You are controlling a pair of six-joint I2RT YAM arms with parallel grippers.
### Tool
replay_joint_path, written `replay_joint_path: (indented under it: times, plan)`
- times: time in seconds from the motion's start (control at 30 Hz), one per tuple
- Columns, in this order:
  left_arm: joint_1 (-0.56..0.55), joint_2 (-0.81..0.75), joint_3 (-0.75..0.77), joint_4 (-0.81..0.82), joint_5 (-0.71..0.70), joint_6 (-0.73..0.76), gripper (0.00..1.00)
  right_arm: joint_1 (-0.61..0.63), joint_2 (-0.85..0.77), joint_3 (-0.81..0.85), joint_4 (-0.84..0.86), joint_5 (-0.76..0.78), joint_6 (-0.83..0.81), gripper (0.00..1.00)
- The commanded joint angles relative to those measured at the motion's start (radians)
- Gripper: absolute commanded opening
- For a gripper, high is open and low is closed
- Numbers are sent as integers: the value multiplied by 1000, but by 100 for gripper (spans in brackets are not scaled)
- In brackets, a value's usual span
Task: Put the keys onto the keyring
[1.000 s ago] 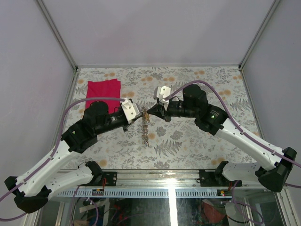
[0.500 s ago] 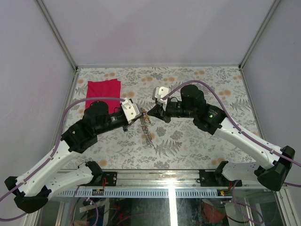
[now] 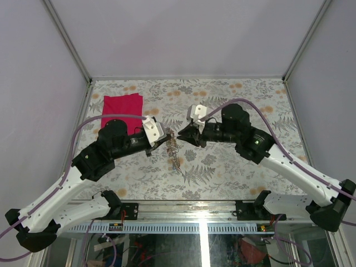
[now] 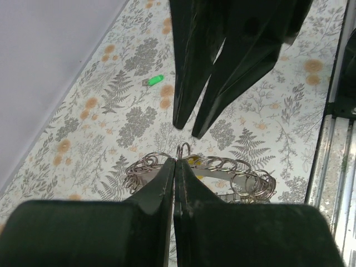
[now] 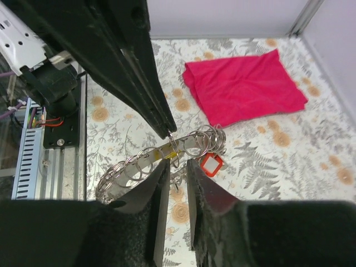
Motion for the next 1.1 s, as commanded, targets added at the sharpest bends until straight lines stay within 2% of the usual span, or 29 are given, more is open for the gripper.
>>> replay_joint_path:
  times: [0.0, 0.27, 0.4, 0.57, 1.07]
  plan:
    - [5, -32, 20, 166, 64, -70, 0, 5, -131, -12, 96, 4, 15, 27]
    - [4, -73, -32, 320, 172, -241, 0, 6, -240, -37, 48, 9, 22, 34]
    - [4, -95, -77, 425, 249, -332, 0, 5, -259, -32, 36, -77, 38, 38]
    - [4, -136, -124, 545, 295, -420, 0, 5, -263, -13, 54, -170, 85, 35]
    - [5, -145, -121, 579, 348, -456, 0, 6, -243, -77, 301, -233, 272, 42]
